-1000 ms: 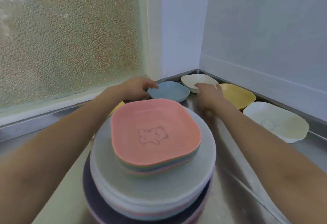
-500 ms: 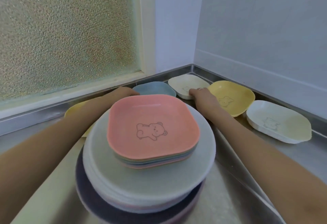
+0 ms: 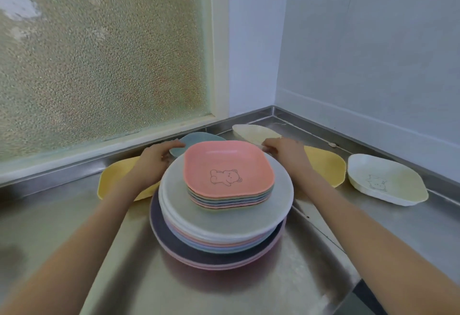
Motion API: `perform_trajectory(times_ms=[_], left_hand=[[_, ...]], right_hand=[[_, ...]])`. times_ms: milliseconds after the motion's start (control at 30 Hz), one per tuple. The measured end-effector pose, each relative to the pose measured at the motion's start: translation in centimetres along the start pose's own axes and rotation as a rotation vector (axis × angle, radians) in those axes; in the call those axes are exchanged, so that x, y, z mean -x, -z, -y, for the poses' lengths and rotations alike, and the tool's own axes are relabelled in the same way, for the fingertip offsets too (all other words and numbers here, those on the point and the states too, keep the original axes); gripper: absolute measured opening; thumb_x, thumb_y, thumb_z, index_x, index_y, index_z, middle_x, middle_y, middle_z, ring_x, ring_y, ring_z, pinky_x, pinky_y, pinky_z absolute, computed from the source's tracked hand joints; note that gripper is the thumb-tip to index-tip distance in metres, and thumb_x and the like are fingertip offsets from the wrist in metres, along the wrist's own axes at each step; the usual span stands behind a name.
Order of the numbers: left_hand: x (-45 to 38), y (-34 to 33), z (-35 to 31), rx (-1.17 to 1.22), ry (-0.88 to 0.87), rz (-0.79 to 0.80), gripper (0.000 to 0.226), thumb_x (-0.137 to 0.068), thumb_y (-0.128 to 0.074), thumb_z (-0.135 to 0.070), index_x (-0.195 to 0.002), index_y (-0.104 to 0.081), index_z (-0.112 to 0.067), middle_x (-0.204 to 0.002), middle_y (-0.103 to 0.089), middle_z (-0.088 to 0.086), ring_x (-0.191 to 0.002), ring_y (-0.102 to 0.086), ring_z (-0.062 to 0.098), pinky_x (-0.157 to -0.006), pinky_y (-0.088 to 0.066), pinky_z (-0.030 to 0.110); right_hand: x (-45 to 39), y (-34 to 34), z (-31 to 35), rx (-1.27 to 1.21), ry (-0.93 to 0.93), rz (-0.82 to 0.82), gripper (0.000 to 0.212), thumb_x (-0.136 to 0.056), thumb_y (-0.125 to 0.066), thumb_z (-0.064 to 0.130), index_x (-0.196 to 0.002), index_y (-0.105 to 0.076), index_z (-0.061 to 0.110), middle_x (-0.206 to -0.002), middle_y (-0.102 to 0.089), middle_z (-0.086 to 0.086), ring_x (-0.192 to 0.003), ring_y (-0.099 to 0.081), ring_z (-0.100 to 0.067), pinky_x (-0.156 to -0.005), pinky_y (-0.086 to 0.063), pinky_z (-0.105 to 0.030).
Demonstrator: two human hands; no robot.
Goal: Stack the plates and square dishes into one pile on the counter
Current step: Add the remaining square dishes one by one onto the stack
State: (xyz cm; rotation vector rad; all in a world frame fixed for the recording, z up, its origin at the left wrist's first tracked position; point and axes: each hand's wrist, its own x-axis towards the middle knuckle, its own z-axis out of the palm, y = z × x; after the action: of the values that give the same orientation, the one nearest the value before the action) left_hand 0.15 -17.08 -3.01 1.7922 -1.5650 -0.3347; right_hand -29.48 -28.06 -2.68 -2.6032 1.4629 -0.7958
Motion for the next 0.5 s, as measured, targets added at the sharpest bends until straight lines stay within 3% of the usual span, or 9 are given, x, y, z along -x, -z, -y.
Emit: perform_trajectory(times_ms=[67,133,200,267,333,400,500], left_hand=[[2.1,0.2,-1.4,0.219,0.030,-0.121,0.042,-0.087,-0.050,0.008,-0.104,-0.066,-0.027,-0.108,-0.068,0.003,-0.103,-0.061,0.020,-0.090,-0.043,0.026],[3.6,0.6,-3.0,0.449,0.054,-0.174,0.039,-0.091,-0.048,0.003,-0.097,-0.068,-0.030,-0.103,-0.069,-0.003,-0.100,-0.062,0.013,-0.091,-0.046,0.026],[4.6,1.0,-4.8,0.602,0.091,-0.187,0.028,-0.094,-0.049,-0.008,-0.099,-0.069,-0.026,-0.104,-0.070,-0.003,-0.099,-0.064,0.011,-0.091,-0.047,0.029],[5.5,1.2,-6.5,0.659,0.104,-0.183,0.022,-0.096,-0.049,-0.014,-0.105,-0.067,-0.021,-0.108,-0.069,-0.001,-0.099,-0.065,0.013,-0.092,-0.048,0.030],[6.1,1.1,-7.8,0.702,0.115,-0.159,0.022,-0.096,-0.048,-0.016,-0.111,-0.065,-0.017,-0.109,-0.069,0.004,-0.100,-0.065,0.017,-0.093,-0.048,0.031],[6.8,0.4,-8.5,0.700,0.094,-0.173,0.021,-0.098,-0.046,-0.020,-0.105,-0.066,-0.022,-0.103,-0.070,-0.003,-0.097,-0.065,0.012,-0.090,-0.050,0.026],[7.6,-0.8,-8.6,0.617,0.083,-0.217,0.030,-0.099,-0.037,-0.032,-0.112,-0.064,-0.028,-0.110,-0.065,-0.013,-0.101,-0.058,0.000,-0.080,-0.043,0.012]], right_hand=[[0.6,1.5,-0.1,-0.202,0.011,-0.128,0.016,-0.089,-0.053,0.007,-0.088,-0.069,0.010,-0.083,-0.067,-0.006,-0.082,-0.055,-0.028,-0.073,-0.039,-0.033],[1.2,3.5,0.4,-0.340,0.040,-0.192,0.018,-0.089,-0.054,0.001,-0.089,-0.071,0.004,-0.079,-0.061,-0.002,-0.077,-0.052,-0.022,-0.068,-0.035,-0.029],[2.0,5.5,1.8,-0.358,0.136,-0.194,0.016,-0.087,-0.055,-0.001,-0.083,-0.070,0.002,-0.071,-0.059,0.000,-0.069,-0.048,-0.022,-0.061,-0.032,-0.028],[3.4,6.9,3.8,-0.340,0.241,-0.167,0.015,-0.085,-0.054,0.000,-0.075,-0.065,-0.002,-0.067,-0.063,-0.009,-0.067,-0.051,-0.027,-0.062,-0.034,-0.029],[5.6,7.4,5.5,-0.331,0.319,-0.163,0.017,-0.083,-0.052,-0.001,-0.079,-0.069,-0.001,-0.078,-0.070,-0.015,-0.077,-0.060,-0.022,-0.071,-0.040,-0.024],[7.9,7.5,6.4,-0.346,0.336,-0.145,0.024,-0.082,-0.052,-0.010,-0.091,-0.072,0.000,-0.099,-0.072,-0.018,-0.099,-0.062,-0.017,-0.085,-0.039,-0.012],[10.3,7.6,6.5,-0.400,0.339,-0.061,0.032,-0.085,-0.048,-0.018,-0.094,-0.072,0.001,-0.118,-0.065,-0.010,-0.125,-0.046,-0.015,-0.101,-0.032,-0.007]])
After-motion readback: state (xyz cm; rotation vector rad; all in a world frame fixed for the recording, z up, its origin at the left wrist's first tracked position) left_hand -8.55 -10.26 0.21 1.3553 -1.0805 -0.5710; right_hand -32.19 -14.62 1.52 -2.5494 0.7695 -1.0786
